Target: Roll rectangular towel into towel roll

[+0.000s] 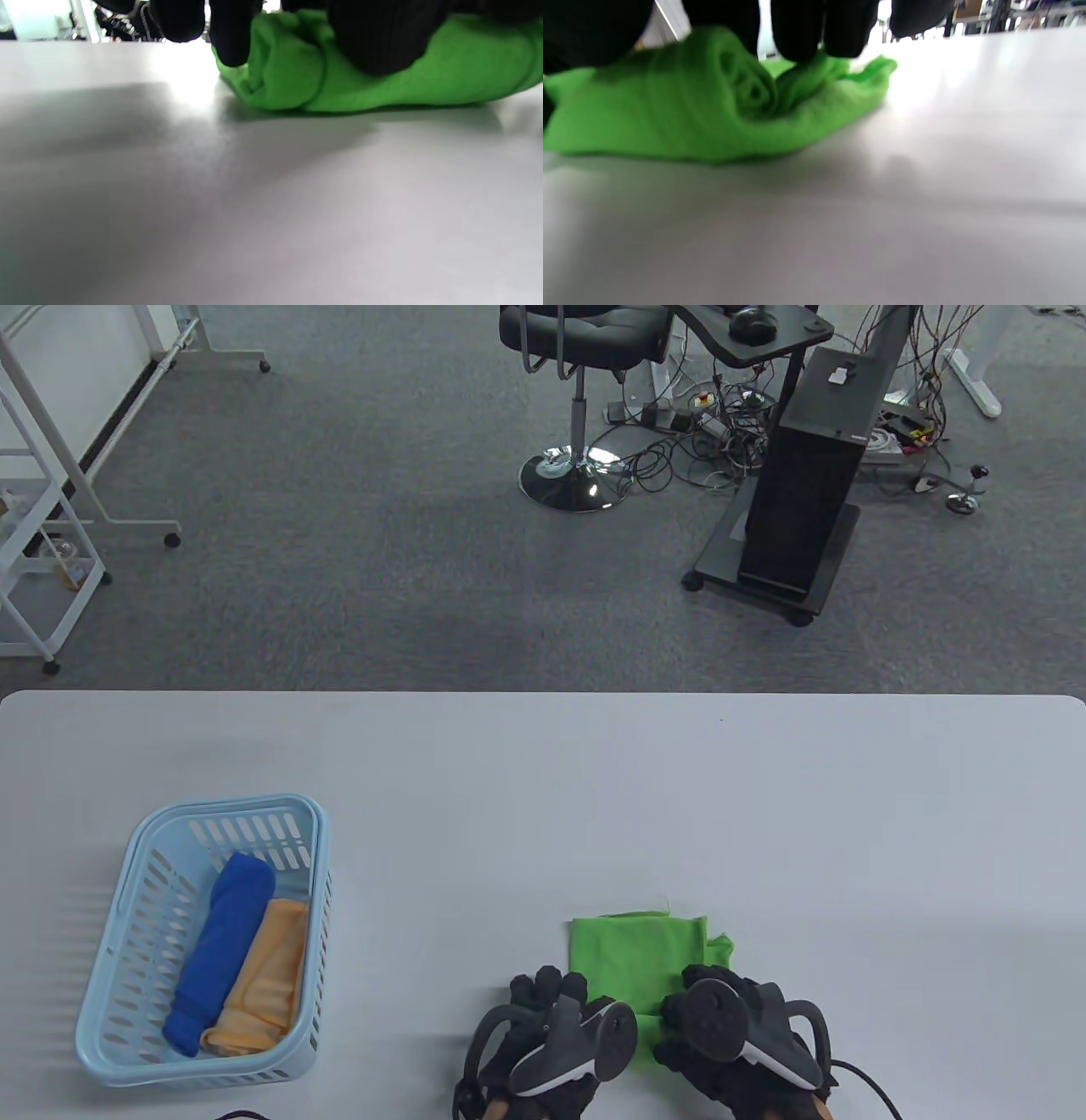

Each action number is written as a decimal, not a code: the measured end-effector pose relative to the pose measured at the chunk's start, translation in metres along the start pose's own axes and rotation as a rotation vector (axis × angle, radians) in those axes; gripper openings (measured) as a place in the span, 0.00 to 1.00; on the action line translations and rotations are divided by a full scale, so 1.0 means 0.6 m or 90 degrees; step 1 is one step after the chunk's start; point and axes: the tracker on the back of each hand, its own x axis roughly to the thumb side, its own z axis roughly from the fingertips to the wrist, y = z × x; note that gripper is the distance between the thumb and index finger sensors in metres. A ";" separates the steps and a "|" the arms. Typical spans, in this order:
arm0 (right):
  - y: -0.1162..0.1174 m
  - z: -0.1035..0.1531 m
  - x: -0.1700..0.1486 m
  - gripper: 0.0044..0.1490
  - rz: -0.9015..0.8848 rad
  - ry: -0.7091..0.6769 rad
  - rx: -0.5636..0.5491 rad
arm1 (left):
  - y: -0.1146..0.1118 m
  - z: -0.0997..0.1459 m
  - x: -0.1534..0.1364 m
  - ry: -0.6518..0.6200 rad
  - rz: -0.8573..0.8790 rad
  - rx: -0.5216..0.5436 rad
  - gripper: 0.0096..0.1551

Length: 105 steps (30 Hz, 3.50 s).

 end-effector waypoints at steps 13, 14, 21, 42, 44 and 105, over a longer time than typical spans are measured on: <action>0.008 0.006 -0.015 0.49 -0.047 0.009 0.085 | 0.008 0.016 -0.001 0.001 -0.019 -0.006 0.37; 0.006 0.007 -0.017 0.48 -0.060 0.001 0.079 | 0.010 0.019 -0.004 0.003 -0.013 -0.009 0.37; 0.000 0.008 -0.016 0.44 -0.120 -0.001 0.034 | 0.012 0.019 -0.020 0.035 0.058 -0.040 0.39; 0.009 -0.007 0.002 0.48 -0.017 0.028 0.053 | 0.020 0.012 0.026 -0.012 -0.063 -0.012 0.47; 0.006 -0.004 0.003 0.45 -0.023 0.022 0.033 | 0.014 0.009 0.026 -0.049 -0.085 0.024 0.50; 0.036 0.028 0.130 0.48 0.205 -0.230 -0.032 | 0.024 0.008 -0.101 0.099 0.115 -0.002 0.35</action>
